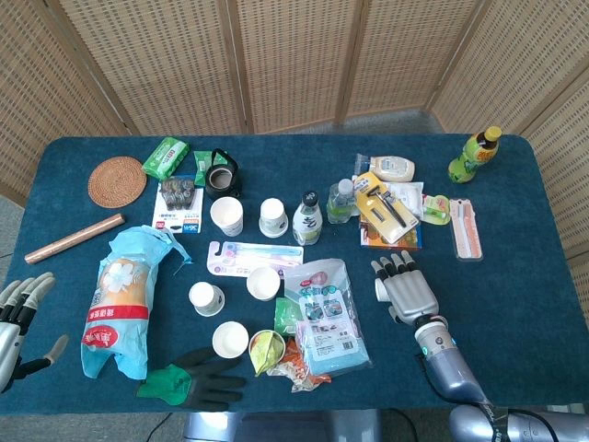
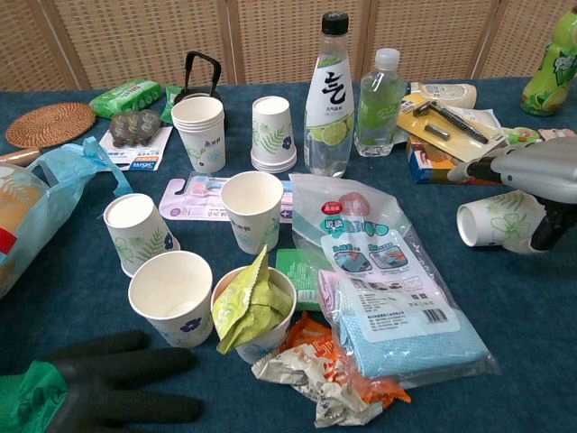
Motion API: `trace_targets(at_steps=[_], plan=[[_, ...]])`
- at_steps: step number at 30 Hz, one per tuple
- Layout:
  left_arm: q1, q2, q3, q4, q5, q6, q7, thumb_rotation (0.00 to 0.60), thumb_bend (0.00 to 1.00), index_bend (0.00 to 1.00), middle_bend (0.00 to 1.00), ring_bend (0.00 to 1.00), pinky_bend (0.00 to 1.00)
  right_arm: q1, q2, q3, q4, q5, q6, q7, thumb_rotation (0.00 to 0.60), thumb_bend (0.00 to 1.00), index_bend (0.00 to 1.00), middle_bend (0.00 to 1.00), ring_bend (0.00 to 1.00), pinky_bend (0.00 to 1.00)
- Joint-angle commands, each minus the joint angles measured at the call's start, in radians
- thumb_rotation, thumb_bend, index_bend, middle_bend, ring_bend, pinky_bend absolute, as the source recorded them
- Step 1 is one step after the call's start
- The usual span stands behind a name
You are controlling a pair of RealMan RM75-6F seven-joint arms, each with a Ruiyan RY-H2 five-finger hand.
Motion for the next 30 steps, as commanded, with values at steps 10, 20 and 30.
trace_targets(at_steps=[10,20,30], plan=[[0.002,-0.004,0.000,0.010,-0.006,-0.001,-0.012,0.600,0.39,0.00,0.10,0.09,0.02,0.021,-0.049,-0.012,0.039,0.016,0.036,-0.041,0.600,0.36,0.11,0.27,0.00,0.00],[0.003,-0.007,-0.001,0.021,-0.009,-0.002,-0.025,0.600,0.38,0.00,0.10,0.09,0.02,0.015,-0.081,-0.006,0.098,0.001,0.053,-0.007,0.600,0.36,0.32,0.46,0.14,0.00],[-0.003,-0.010,-0.003,0.023,-0.011,-0.012,-0.025,0.600,0.38,0.00,0.10,0.09,0.02,-0.022,-0.007,0.067,0.017,0.030,-0.013,0.238,0.600,0.35,0.32,0.46,0.15,0.00]])
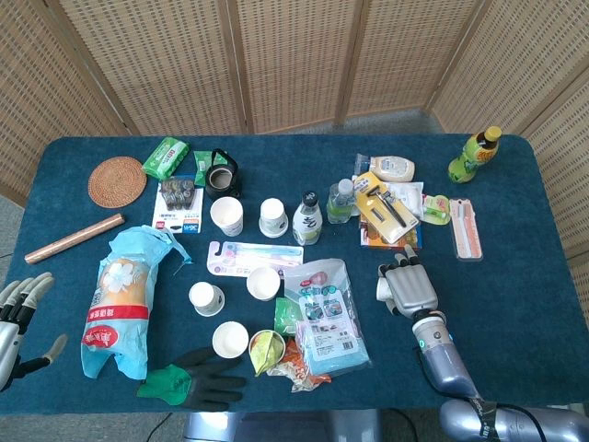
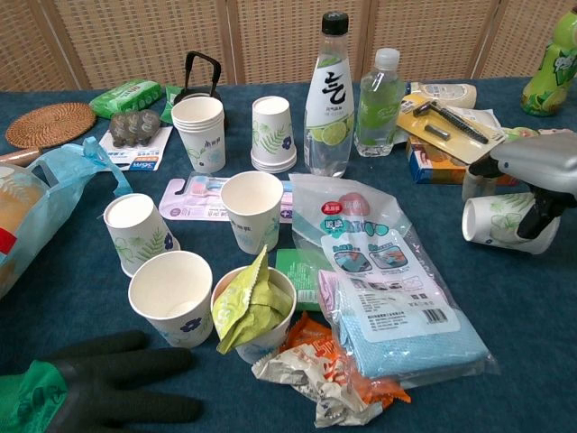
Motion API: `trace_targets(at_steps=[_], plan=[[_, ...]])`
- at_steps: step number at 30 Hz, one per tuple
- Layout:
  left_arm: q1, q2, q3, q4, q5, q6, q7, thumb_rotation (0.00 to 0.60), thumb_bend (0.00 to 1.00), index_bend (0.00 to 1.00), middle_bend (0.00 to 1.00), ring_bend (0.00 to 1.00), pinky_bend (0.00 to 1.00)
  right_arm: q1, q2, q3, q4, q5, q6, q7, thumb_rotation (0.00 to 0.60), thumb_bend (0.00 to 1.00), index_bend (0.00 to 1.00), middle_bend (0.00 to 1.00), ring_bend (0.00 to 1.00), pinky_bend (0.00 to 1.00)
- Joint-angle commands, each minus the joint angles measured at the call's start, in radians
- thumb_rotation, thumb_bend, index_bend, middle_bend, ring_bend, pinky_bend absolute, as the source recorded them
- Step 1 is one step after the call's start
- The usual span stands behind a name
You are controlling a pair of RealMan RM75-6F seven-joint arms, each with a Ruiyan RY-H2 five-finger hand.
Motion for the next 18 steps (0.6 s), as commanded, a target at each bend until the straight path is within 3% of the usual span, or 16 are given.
trace_targets(at_steps=[1,9,13,18], plan=[[-0.001,0.000,0.000,0.000,0.001,-0.001,0.000,0.600,0.38,0.00,0.10,0.09,0.02,-0.026,0.062,0.052,-0.058,0.015,-0.070,0.175,0.600,0.35,0.32,0.46,0.15,0.00],[-0.001,0.001,0.001,-0.004,0.002,-0.001,0.005,0.600,0.38,0.00,0.10,0.09,0.02,-0.085,0.144,0.133,-0.072,-0.081,-0.211,0.585,0.600,0.35,0.32,0.45,0.15,0.00],[0.000,0.002,0.000,-0.009,0.003,0.001,0.011,0.600,0.38,0.00,0.10,0.09,0.02,-0.124,0.145,0.171,-0.035,-0.183,-0.252,0.827,0.600,0.35,0.32,0.45,0.15,0.00],[0.001,0.005,0.000,-0.015,0.001,0.001,0.019,0.600,0.38,0.00,0.10,0.09,0.02,-0.153,0.129,0.184,0.027,-0.292,-0.267,1.035,0.600,0.34,0.32,0.45,0.15,0.00]])
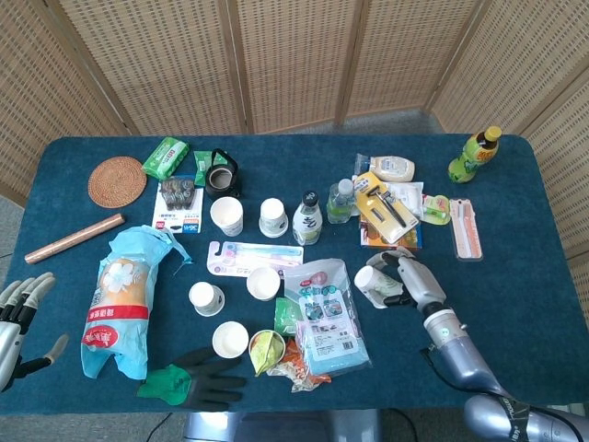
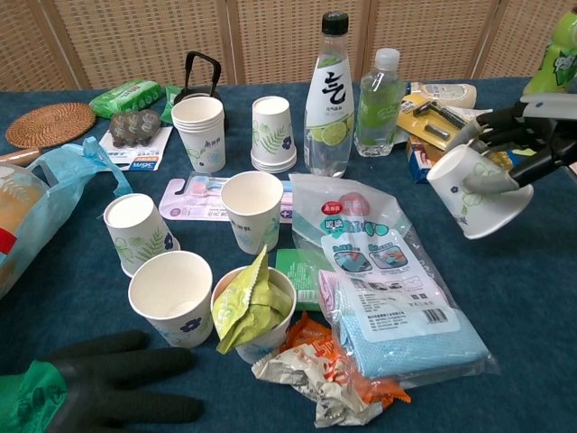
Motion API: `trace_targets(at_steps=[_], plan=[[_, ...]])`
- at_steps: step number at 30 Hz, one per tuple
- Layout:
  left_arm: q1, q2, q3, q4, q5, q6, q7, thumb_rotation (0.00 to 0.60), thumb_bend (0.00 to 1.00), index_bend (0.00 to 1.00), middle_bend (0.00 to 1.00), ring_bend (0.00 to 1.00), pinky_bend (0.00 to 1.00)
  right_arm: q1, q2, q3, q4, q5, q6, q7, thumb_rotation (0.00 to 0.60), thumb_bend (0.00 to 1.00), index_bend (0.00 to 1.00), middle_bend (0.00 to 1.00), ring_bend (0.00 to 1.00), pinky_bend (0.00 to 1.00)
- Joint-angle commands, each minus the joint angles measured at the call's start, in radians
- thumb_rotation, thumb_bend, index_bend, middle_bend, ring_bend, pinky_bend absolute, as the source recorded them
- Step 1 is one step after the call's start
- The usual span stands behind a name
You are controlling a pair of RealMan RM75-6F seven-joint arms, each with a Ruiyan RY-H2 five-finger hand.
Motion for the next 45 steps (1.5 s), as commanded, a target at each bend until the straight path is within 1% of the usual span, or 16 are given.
trace_targets(at_steps=[1,4,7,16,22,24,28,31,35,38,45], plan=[[0.000,0.002,0.000,-0.004,0.000,0.000,0.004,0.600,0.38,0.00,0.10,0.09,0.02,-0.048,-0.002,0.037,0.072,-0.138,-0.048,0.226,0.600,0.34,0.31,0.45,0.15,0.00],[0.001,0.004,-0.001,-0.008,0.000,0.002,0.011,0.600,0.38,0.00,0.10,0.09,0.02,-0.057,-0.015,0.039,0.108,-0.182,-0.047,0.322,0.600,0.34,0.31,0.45,0.13,0.00],[0.001,0.007,-0.001,-0.014,0.002,0.003,0.017,0.600,0.38,0.00,0.10,0.10,0.02,-0.063,-0.034,0.030,0.154,-0.226,-0.035,0.381,0.600,0.34,0.31,0.45,0.13,0.00],[0.001,0.014,0.001,-0.031,0.006,0.002,0.032,0.600,0.38,0.00,0.09,0.09,0.02,-0.064,-0.073,-0.013,0.263,-0.315,-0.026,0.503,0.600,0.34,0.29,0.44,0.07,0.00],[0.002,0.015,0.001,-0.035,0.008,0.003,0.038,0.600,0.38,0.00,0.10,0.09,0.02,-0.070,-0.089,-0.042,0.316,-0.353,-0.012,0.569,0.600,0.34,0.28,0.42,0.02,0.00],[0.003,0.015,0.002,-0.036,0.008,0.003,0.038,0.600,0.38,0.00,0.10,0.09,0.02,-0.072,-0.091,-0.052,0.331,-0.360,-0.012,0.582,0.600,0.34,0.26,0.40,0.01,0.00],[0.004,0.013,0.003,-0.034,0.009,0.004,0.036,0.600,0.38,0.00,0.09,0.09,0.02,-0.078,-0.092,-0.074,0.352,-0.374,-0.010,0.614,0.600,0.33,0.23,0.35,0.00,0.00],[0.005,0.014,0.004,-0.032,0.011,0.007,0.033,0.600,0.38,0.00,0.09,0.09,0.02,-0.085,-0.083,-0.092,0.357,-0.387,-0.006,0.627,0.600,0.36,0.18,0.28,0.00,0.00],[0.008,0.015,0.003,-0.029,0.013,0.014,0.027,0.600,0.38,0.00,0.09,0.09,0.02,-0.094,-0.052,-0.117,0.347,-0.410,0.002,0.631,0.600,0.46,0.06,0.14,0.00,0.00],[0.010,0.015,0.003,-0.025,0.014,0.019,0.021,0.600,0.38,0.00,0.09,0.09,0.02,-0.103,-0.011,-0.134,0.319,-0.429,0.015,0.621,0.600,0.50,0.00,0.08,0.00,0.00],[0.006,0.009,0.003,-0.017,0.020,0.016,0.011,0.600,0.38,0.00,0.09,0.09,0.02,-0.118,0.084,-0.153,0.222,-0.438,0.044,0.549,0.600,0.51,0.00,0.07,0.00,0.00]])
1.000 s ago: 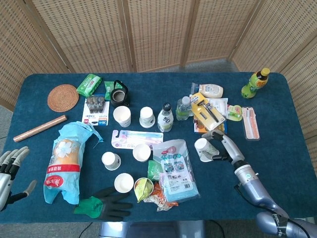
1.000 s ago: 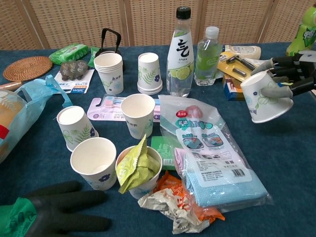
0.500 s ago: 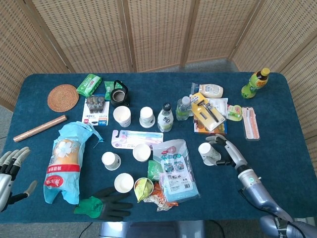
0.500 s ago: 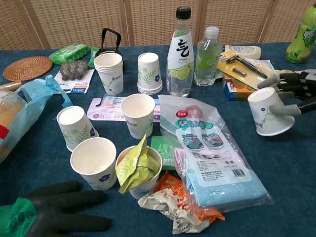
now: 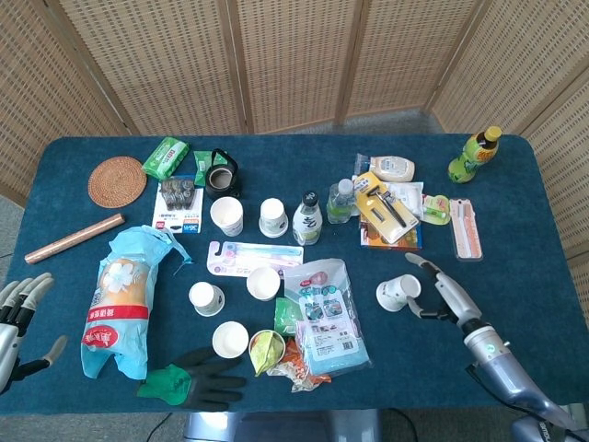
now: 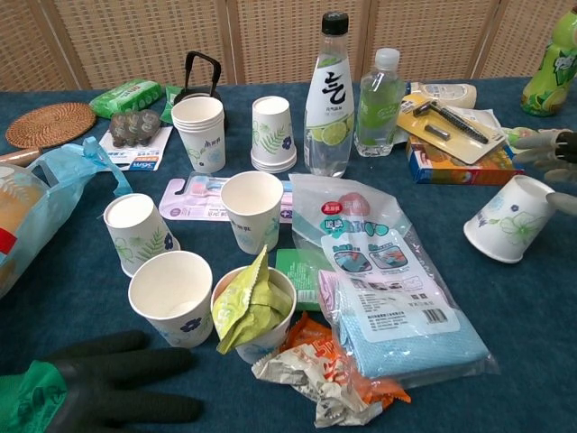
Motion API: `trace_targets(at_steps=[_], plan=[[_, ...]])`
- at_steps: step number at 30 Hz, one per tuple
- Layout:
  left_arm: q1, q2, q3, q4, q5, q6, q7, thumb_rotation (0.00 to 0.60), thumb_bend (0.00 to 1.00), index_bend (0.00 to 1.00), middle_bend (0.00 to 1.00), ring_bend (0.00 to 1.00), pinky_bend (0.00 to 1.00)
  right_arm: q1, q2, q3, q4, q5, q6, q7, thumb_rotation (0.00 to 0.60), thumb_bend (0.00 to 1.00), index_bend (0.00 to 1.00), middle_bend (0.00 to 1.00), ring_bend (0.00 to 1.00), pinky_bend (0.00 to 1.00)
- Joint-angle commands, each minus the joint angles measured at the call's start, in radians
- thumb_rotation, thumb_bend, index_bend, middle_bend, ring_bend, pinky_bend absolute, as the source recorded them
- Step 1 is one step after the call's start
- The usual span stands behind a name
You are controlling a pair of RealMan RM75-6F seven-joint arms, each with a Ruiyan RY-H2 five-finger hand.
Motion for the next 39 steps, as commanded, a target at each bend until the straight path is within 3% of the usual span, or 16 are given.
trace_targets(at_steps=[1,7,12,19,26,39], plan=[[-0.001,-0.002,0.000,0.002,0.002,0.000,-0.002,0.600,0.38,0.00,0.09,0.09,0.02,-0.007,0.045,-0.009,-0.054,-0.003,0.014,-0.036,0.600,0.51,0.00,0.07,0.00,0.00],[0.002,-0.001,0.001,0.005,0.005,0.007,-0.006,0.600,0.38,0.00,0.09,0.09,0.02,-0.013,0.100,0.005,-0.134,0.011,0.048,-0.094,0.590,0.50,0.00,0.07,0.00,0.00],[0.010,0.002,0.006,0.005,0.009,0.017,-0.006,0.600,0.38,0.00,0.09,0.09,0.02,-0.026,0.117,0.039,-0.189,0.100,0.084,-0.185,0.600,0.45,0.00,0.10,0.00,0.00],[0.029,0.006,0.015,0.006,0.004,0.031,0.001,0.600,0.38,0.00,0.09,0.09,0.02,-0.082,0.051,0.073,-0.195,0.217,0.286,-0.543,0.600,0.44,0.02,0.11,0.00,0.00],[0.036,0.004,0.016,0.000,-0.016,0.019,0.020,0.600,0.38,0.00,0.10,0.09,0.02,-0.130,0.038,0.060,-0.208,0.216,0.427,-0.789,0.600,0.43,0.02,0.11,0.00,0.00],[0.044,-0.028,0.025,-0.002,-0.024,-0.002,0.066,0.600,0.38,0.00,0.10,0.09,0.01,-0.257,0.090,-0.024,-0.266,0.119,0.550,-0.829,0.600,0.42,0.02,0.11,0.00,0.00]])
